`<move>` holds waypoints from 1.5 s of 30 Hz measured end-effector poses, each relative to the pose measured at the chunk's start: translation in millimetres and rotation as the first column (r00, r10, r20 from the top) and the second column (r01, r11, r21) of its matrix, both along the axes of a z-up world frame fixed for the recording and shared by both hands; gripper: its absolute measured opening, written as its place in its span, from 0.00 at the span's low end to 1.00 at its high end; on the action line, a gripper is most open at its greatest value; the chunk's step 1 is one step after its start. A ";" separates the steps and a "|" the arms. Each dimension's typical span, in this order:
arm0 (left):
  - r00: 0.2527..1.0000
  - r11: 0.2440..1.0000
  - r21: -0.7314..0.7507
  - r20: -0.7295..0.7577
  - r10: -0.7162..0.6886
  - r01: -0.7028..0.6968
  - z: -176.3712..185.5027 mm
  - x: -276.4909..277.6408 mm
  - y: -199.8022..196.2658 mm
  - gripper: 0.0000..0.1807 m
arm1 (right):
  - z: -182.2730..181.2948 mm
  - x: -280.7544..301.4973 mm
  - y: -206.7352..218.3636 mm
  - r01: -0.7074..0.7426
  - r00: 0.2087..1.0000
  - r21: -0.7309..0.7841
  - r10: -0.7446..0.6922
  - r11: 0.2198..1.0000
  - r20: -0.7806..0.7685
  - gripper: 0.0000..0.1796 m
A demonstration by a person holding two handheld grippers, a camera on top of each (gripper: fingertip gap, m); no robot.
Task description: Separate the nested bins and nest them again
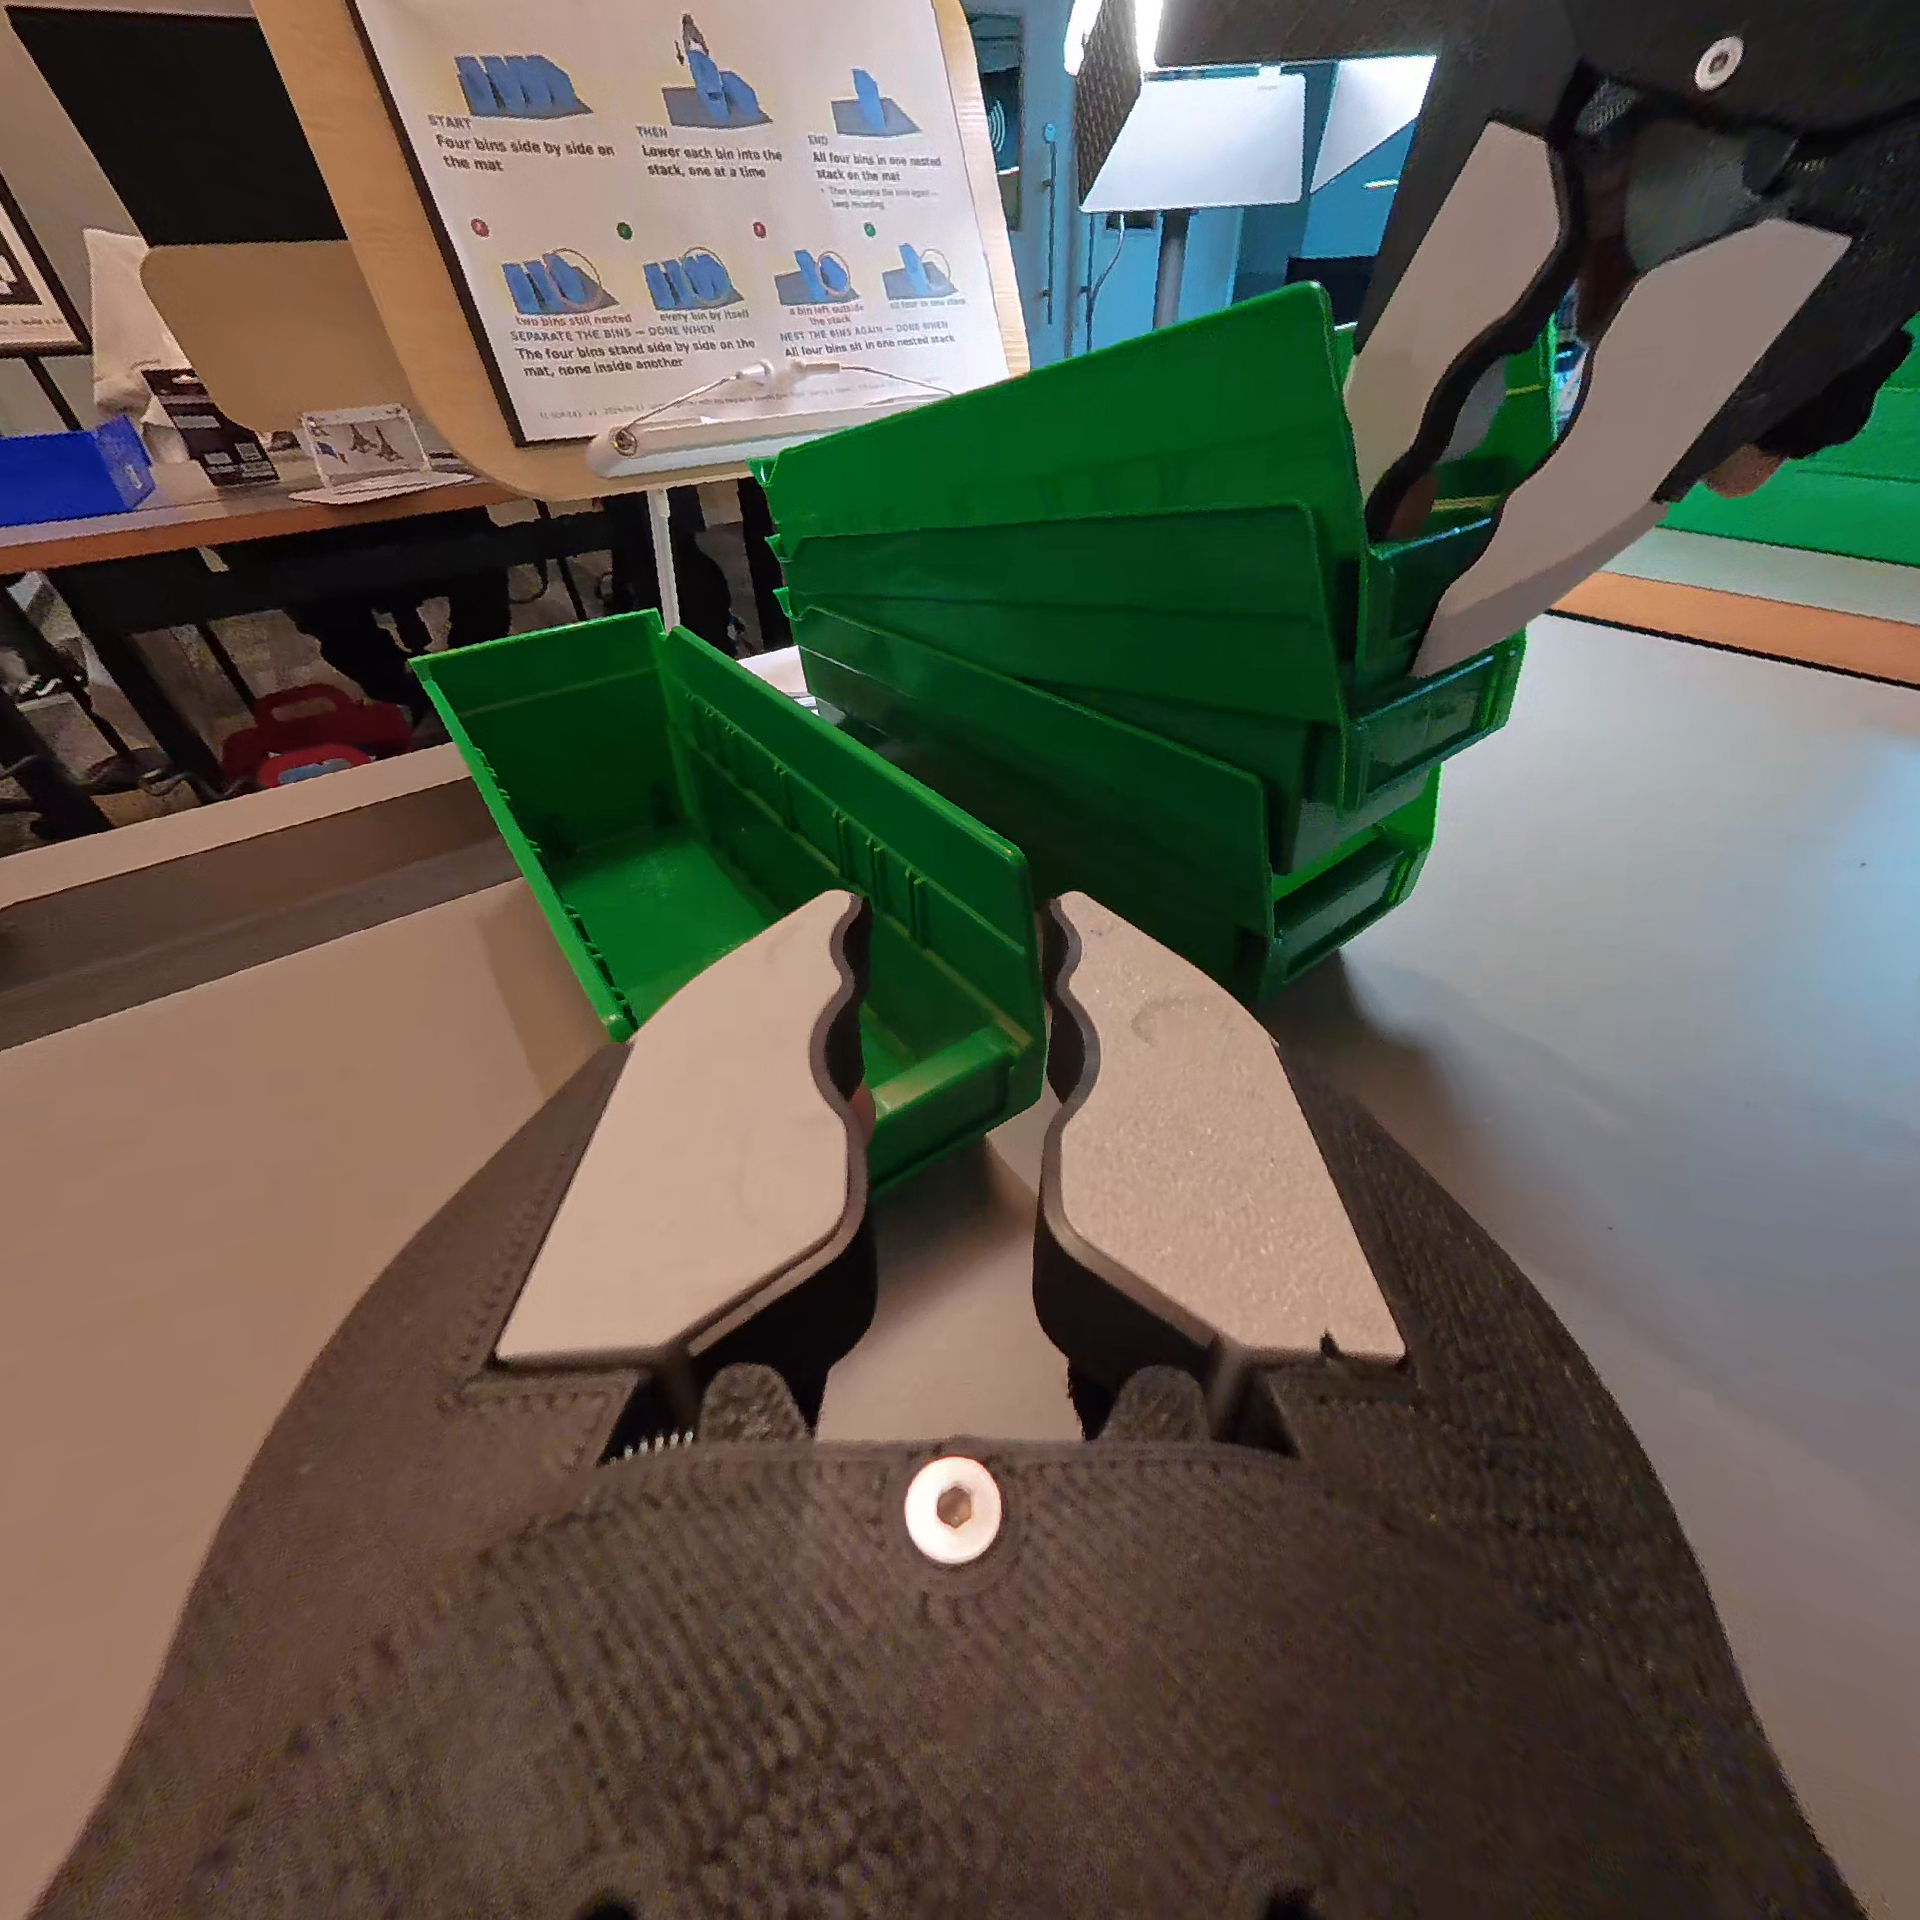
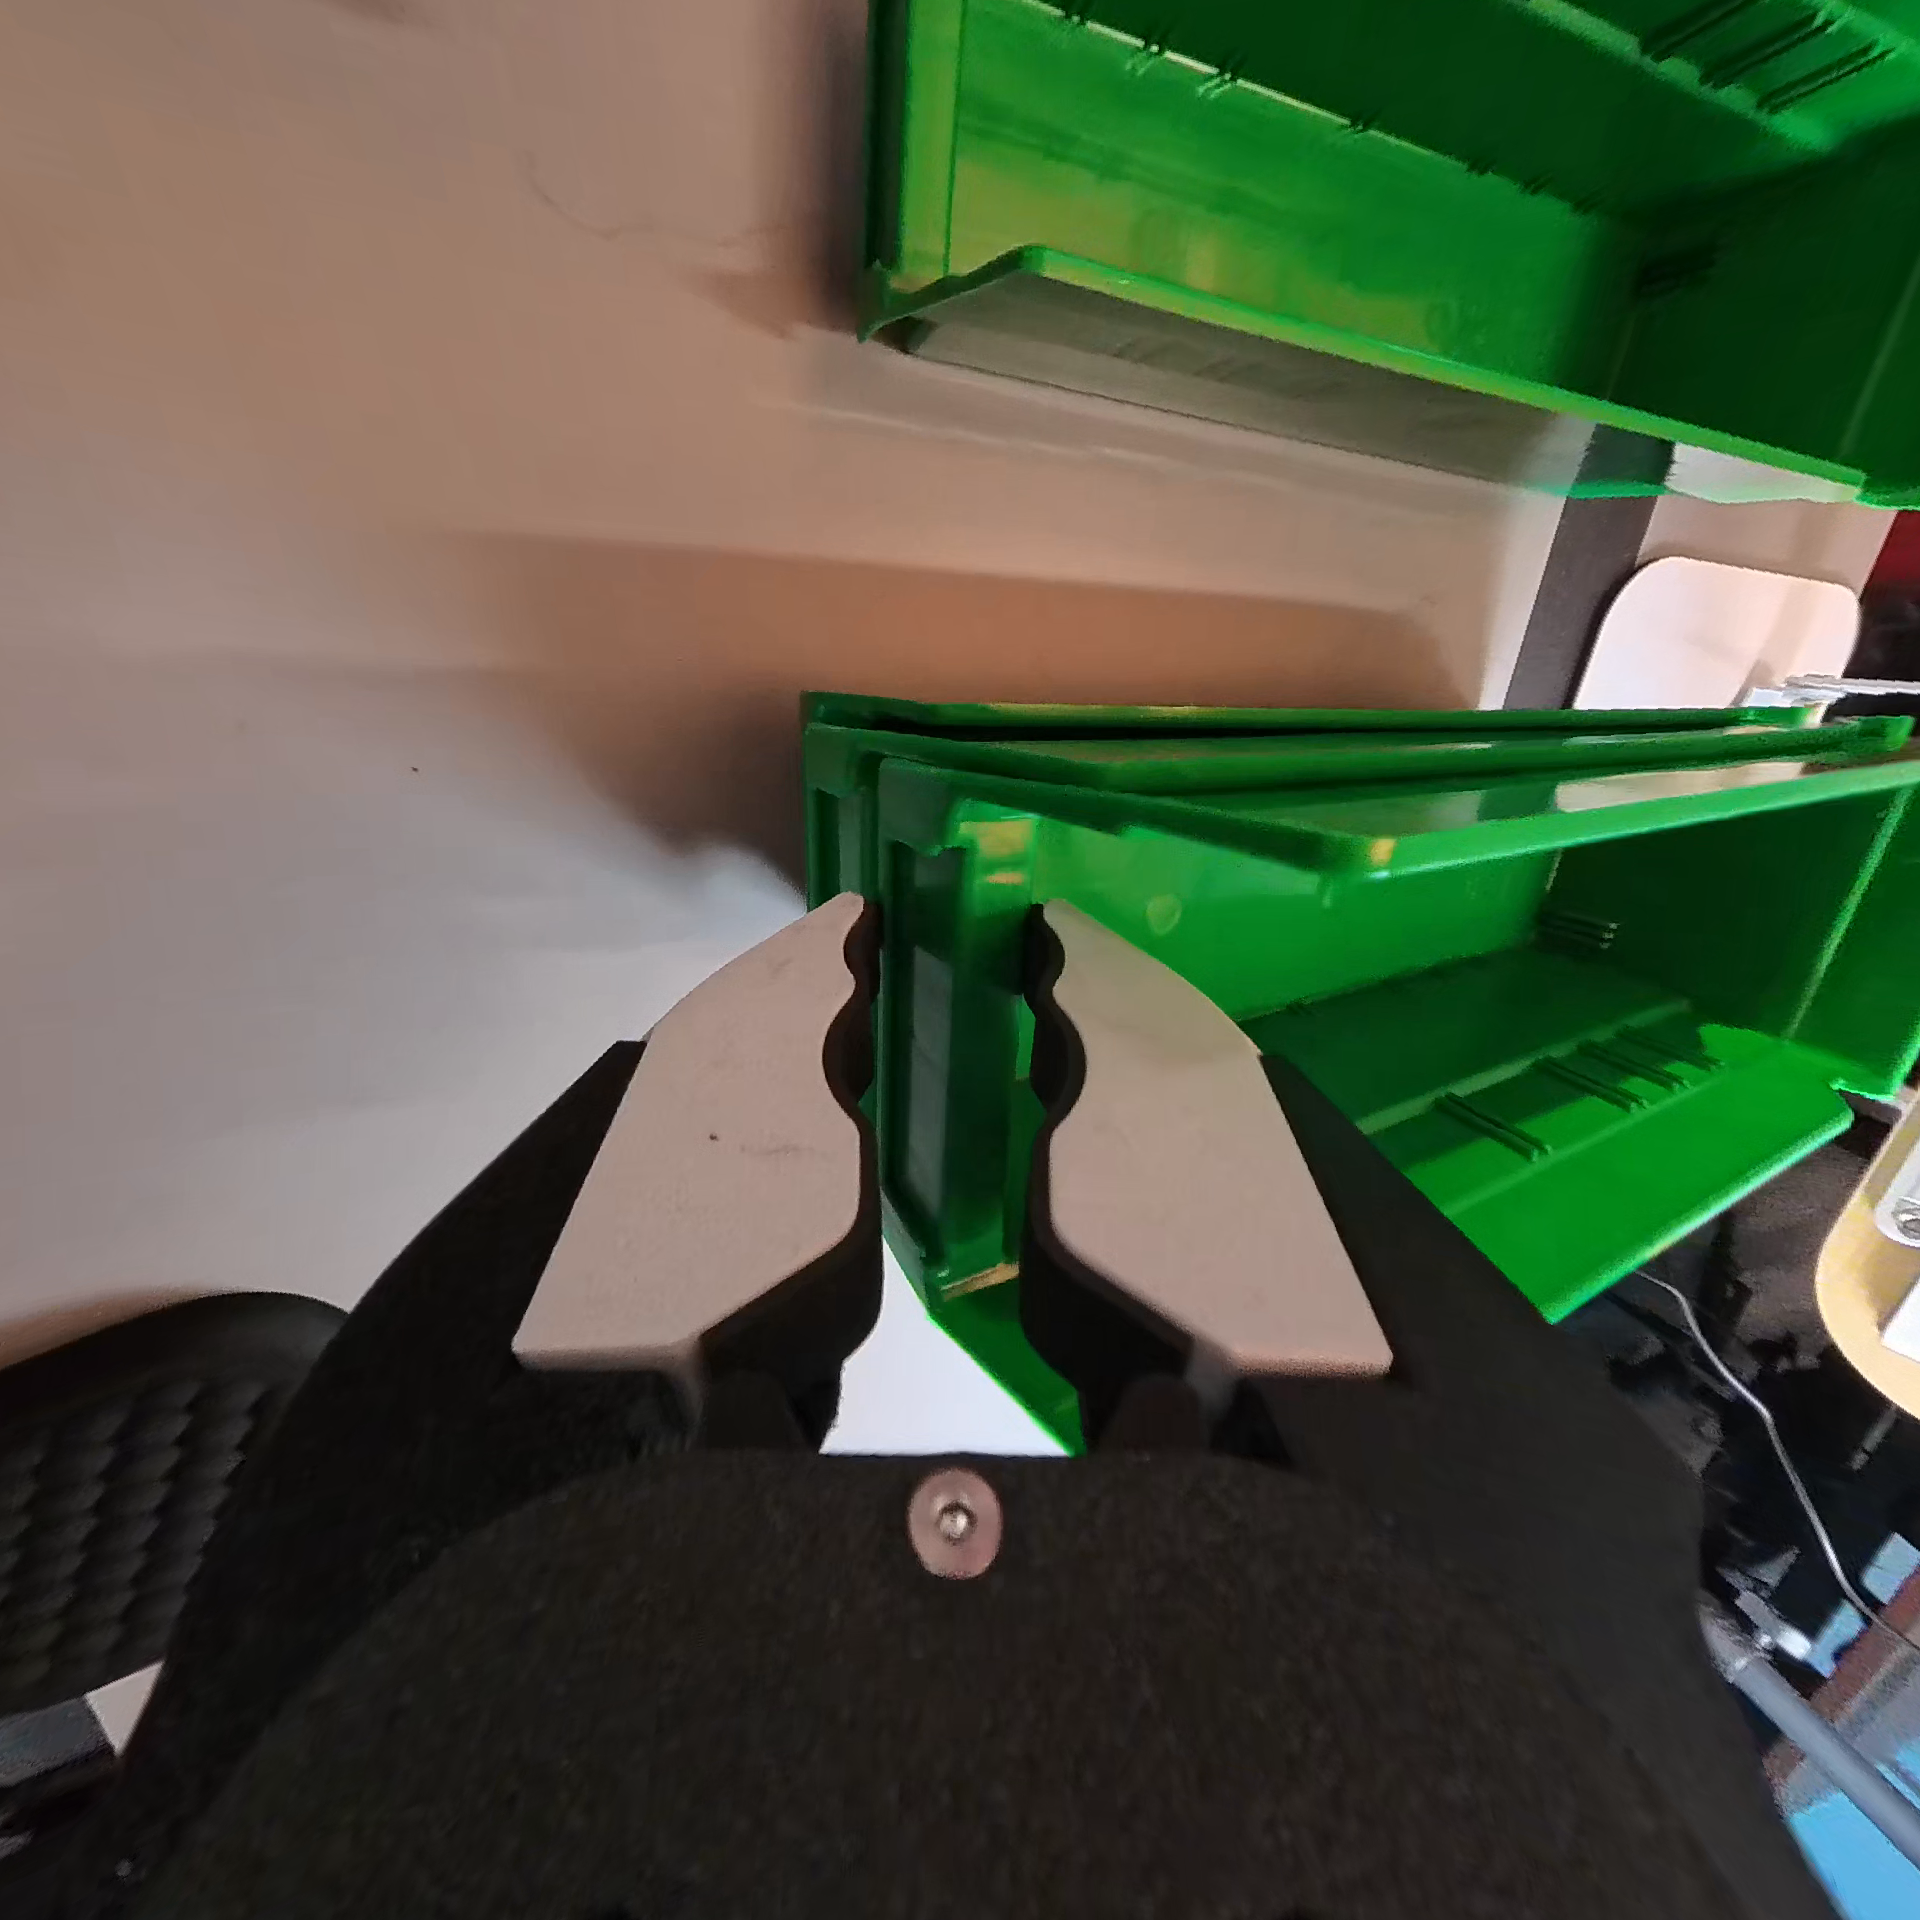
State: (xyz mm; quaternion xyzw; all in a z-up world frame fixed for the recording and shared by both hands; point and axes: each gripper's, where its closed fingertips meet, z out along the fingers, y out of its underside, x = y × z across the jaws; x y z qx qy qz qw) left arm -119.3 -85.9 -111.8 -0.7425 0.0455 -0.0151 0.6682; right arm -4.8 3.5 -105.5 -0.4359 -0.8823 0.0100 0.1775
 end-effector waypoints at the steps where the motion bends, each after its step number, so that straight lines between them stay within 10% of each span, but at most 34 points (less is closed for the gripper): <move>1: 1.000 1.000 -0.002 -0.001 0.000 0.000 -0.5 0.2 -0.1 0.18 | 1.2 -0.6 -0.1 0.002 1.000 -0.005 -0.002 1.000 -0.009 0.15; 45: 0.996 0.996 -0.040 -0.039 -0.080 0.078 -15.4 27.5 1.5 0.18 | -3.8 5.7 3.4 -0.056 0.995 0.045 0.060 0.997 -0.083 0.16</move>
